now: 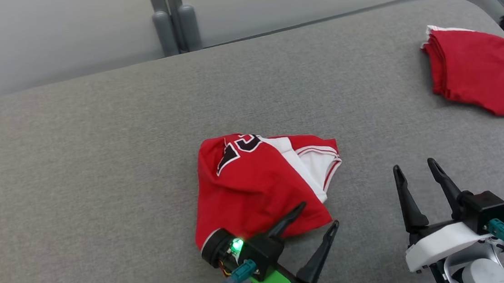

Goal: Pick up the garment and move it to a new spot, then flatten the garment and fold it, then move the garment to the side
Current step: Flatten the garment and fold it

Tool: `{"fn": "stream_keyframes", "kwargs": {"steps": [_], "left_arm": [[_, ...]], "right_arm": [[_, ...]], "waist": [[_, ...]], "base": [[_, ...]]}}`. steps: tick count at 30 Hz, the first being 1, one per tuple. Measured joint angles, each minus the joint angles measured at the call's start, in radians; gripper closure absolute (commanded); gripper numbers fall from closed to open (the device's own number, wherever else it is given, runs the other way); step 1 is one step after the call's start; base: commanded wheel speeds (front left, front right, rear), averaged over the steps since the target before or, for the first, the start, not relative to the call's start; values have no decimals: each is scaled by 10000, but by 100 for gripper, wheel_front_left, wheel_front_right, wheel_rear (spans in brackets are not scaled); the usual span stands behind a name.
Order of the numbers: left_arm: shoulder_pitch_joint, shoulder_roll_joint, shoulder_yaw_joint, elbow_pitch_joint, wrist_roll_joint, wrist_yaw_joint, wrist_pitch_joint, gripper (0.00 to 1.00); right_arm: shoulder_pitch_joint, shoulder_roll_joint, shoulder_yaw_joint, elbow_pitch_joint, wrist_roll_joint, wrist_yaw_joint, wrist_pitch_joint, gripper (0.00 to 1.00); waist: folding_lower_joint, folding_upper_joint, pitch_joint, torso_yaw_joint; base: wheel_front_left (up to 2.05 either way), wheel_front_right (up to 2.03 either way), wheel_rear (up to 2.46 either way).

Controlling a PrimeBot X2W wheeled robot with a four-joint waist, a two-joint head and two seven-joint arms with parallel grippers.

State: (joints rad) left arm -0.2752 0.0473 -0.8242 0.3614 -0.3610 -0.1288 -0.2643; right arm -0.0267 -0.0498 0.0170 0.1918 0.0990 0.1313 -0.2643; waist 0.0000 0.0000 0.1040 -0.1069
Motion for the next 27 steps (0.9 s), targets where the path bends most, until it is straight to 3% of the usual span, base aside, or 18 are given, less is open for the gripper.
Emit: {"fn": "stream_keyframes", "kwargs": {"steps": [2, 9, 10, 11, 12, 18, 27], "left_arm": [[-202, 2, -6, 291, 13, 4, 2, 0], [-583, -2, 190, 2295, 370, 784, 2, 0], [-677, 0, 213, 2527, 424, 886, 0, 26], [-751, 2, 245, 2667, 422, 938, 2, 74], [-814, 6, 336, 2740, 397, 968, 2, 100], [-939, 4, 997, 2351, 215, 1070, 4, 100], [-691, 157, 2569, -752, -830, 861, 2, 100]], "right_arm": [[-17, 0, -50, 19, 159, 0, 0, 0], [-174, -2, -236, 65, 362, 0, 0, 0], [-175, 0, -267, 65, 382, 0, 0, 0], [-176, 2, -309, 69, 385, 0, 2, 0], [-176, -2, -368, 69, 387, 0, 2, 0], [-178, 0, -422, 82, 408, 0, 0, 0], [35, 8, -464, 176, 414, 0, 2, 0]], "waist": [[0, 0, 134, -241], [0, 0, 731, -1099], [0, 0, 796, -1163], [0, 0, 843, -1202], [0, 0, 895, -1235], [0, 0, 889, -1062], [0, 0, 389, -560]], "base": [[0, 0, 0], [0, 0, 0], [0, 0, 0], [0, 0, 0], [0, 0, 0], [0, 0, 0], [0, 0, 0]]}}
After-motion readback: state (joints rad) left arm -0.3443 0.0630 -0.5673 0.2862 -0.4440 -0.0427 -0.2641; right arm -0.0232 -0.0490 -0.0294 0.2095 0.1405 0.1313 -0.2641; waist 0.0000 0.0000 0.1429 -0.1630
